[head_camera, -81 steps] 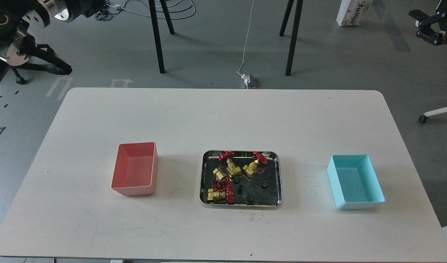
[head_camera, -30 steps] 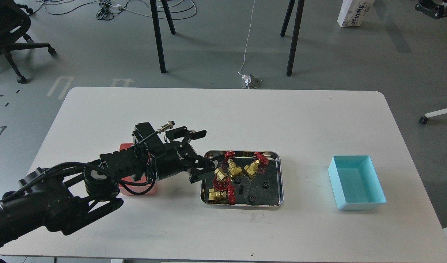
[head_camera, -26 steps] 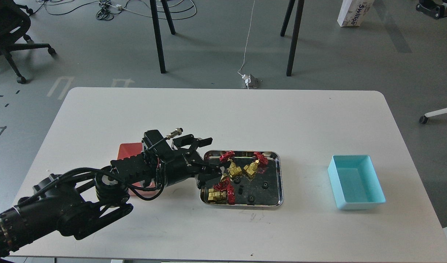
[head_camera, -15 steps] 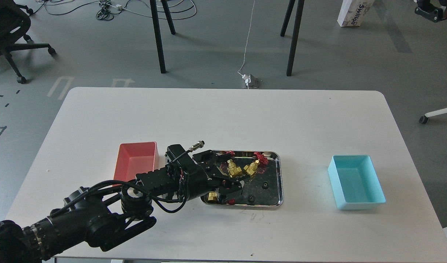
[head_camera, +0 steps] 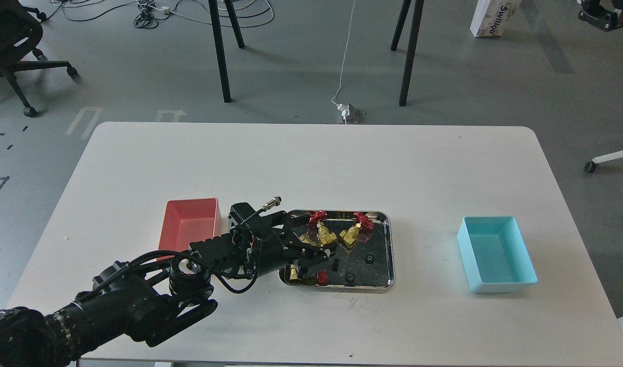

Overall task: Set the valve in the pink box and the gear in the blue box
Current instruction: 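Reach the left gripper over the metal tray toward a brass valve, then close the left gripper on the brass valve and lift it, then carry the valve into the pink box and release it, then withdraw the left arm and reach the right gripper over the tray, then lower the right gripper onto a dark gear and close it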

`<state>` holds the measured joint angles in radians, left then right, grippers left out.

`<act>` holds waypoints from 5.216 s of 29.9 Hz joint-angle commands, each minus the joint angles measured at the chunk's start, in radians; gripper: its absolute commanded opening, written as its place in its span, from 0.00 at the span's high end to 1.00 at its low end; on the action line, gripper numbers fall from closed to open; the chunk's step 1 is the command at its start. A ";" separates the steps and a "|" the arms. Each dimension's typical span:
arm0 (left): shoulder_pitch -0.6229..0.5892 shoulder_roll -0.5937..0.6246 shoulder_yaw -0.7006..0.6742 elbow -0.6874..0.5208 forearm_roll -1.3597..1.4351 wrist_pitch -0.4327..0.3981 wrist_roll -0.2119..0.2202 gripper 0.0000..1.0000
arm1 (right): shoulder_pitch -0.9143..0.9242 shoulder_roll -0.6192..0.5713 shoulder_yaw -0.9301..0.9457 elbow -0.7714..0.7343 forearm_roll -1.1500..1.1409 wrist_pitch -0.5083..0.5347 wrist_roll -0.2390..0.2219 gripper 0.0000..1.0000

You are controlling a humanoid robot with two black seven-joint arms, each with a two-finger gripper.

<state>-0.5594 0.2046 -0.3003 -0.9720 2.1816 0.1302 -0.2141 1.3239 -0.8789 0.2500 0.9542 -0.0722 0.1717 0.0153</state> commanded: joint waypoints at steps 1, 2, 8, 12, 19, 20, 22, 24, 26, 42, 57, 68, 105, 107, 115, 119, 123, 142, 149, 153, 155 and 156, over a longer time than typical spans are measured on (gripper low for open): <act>0.004 0.006 0.001 0.004 0.000 -0.001 -0.002 0.07 | 0.001 0.001 0.002 -0.006 0.000 0.000 0.000 0.01; 0.004 0.006 0.001 0.004 0.000 -0.001 -0.004 0.08 | 0.001 0.003 0.002 -0.006 0.000 0.000 0.002 0.01; 0.010 0.009 0.003 0.004 0.000 -0.004 -0.007 0.16 | 0.001 0.008 0.000 -0.008 0.000 0.000 0.002 0.01; 0.009 0.009 0.003 0.006 0.000 -0.012 -0.008 0.23 | 0.004 0.009 0.000 -0.009 0.000 0.000 0.000 0.01; 0.006 0.010 0.038 0.007 0.000 -0.050 -0.008 0.54 | 0.004 0.009 0.000 -0.017 0.000 0.000 0.000 0.01; 0.006 0.012 0.037 0.006 0.000 -0.058 -0.008 0.60 | 0.004 0.011 0.000 -0.023 0.000 0.000 0.000 0.01; 0.004 0.012 0.036 0.006 0.000 -0.066 -0.007 0.69 | 0.003 0.018 -0.001 -0.025 0.000 0.000 0.002 0.01; 0.001 0.010 0.035 0.004 0.000 -0.069 -0.004 0.74 | 0.003 0.020 -0.002 -0.025 0.000 0.000 0.002 0.01; -0.002 0.010 0.030 0.003 0.000 -0.069 -0.002 0.76 | 0.003 0.020 -0.002 -0.026 -0.001 0.000 0.002 0.01; -0.010 0.229 -0.250 -0.258 0.000 -0.136 0.080 0.80 | -0.008 0.037 -0.005 -0.046 -0.041 0.000 0.002 0.01; 0.183 0.604 -0.247 -0.378 -0.074 -0.109 0.113 0.79 | 0.001 0.074 -0.005 -0.106 -0.077 0.002 0.002 0.01; 0.245 0.589 -0.246 -0.315 -0.048 -0.093 0.101 0.46 | 0.008 0.115 -0.005 -0.132 -0.086 0.002 0.002 0.01; -0.473 0.616 -0.519 -0.185 -1.017 -0.196 0.102 0.11 | 0.227 0.676 -0.888 0.247 -1.012 0.317 0.164 0.01; -0.476 0.616 -0.519 -0.183 -1.017 -0.198 0.102 0.11 | 0.215 0.725 -0.916 0.193 -1.020 0.317 0.169 0.01; -0.476 0.615 -0.522 -0.183 -1.017 -0.196 0.101 0.11 | 0.084 0.868 -0.971 -0.012 -1.025 0.317 0.169 0.01; -0.478 0.615 -0.526 -0.183 -1.017 -0.196 0.102 0.11 | 0.034 0.879 -0.971 -0.097 -1.025 0.317 0.169 0.01; -0.478 0.615 -0.526 -0.183 -1.017 -0.196 0.102 0.11 | 0.011 0.879 -0.972 -0.132 -1.025 0.317 0.167 0.01; -0.484 0.618 -0.531 -0.183 -1.019 -0.195 0.104 0.11 | -0.022 0.879 -0.973 -0.169 -1.026 0.290 0.224 0.07; -0.484 0.625 -0.533 -0.183 -1.019 -0.195 0.104 0.11 | -0.017 0.879 -0.985 -0.170 -1.028 0.292 0.273 0.10; -0.484 0.625 -0.534 -0.183 -1.019 -0.195 0.104 0.11 | 0.000 0.879 -0.999 -0.166 -1.028 0.293 0.299 0.23; -0.484 0.625 -0.534 -0.183 -1.019 -0.195 0.104 0.11 | 0.006 0.879 -1.006 -0.166 -1.028 0.292 0.299 0.27; -0.485 0.625 -0.534 -0.183 -1.019 -0.195 0.104 0.11 | 0.008 0.879 -1.009 -0.166 -1.028 0.292 0.299 0.28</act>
<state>-1.0431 0.8296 -0.8340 -1.1551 1.1627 -0.0644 -0.1104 1.3230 0.0001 -0.7493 0.7880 -1.1000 0.4645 0.3123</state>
